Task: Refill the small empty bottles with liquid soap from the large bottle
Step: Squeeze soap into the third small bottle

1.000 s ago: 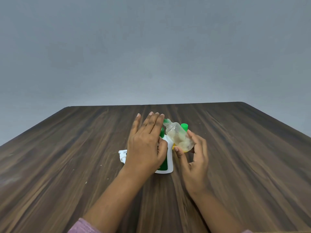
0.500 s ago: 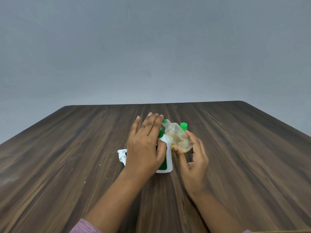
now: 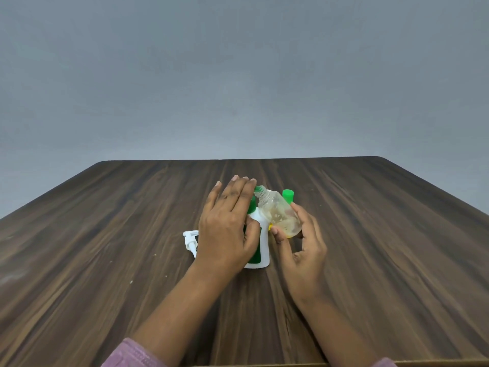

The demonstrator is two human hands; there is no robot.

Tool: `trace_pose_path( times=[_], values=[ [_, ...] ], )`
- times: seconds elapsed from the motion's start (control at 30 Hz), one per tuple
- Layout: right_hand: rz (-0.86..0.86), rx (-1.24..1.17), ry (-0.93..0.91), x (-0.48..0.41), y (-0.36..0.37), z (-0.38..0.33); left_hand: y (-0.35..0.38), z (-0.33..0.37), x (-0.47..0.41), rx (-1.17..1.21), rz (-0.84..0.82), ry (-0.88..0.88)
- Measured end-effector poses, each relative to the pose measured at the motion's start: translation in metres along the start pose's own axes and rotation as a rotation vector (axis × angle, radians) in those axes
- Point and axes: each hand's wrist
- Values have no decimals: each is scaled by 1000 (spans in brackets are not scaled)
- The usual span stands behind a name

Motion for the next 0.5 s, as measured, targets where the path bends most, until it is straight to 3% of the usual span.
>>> trace_pose_path(
  times=[0.5],
  values=[
    [9, 16, 6, 4, -2, 3, 4, 2, 5, 36, -6, -21]
  ],
)
Point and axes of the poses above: each hand's wrist, its own x-axis away from the middle knuckle, its own y-axis out of the palm, z = x × y, and after that the axes turned 15 degrees about x, right-handed
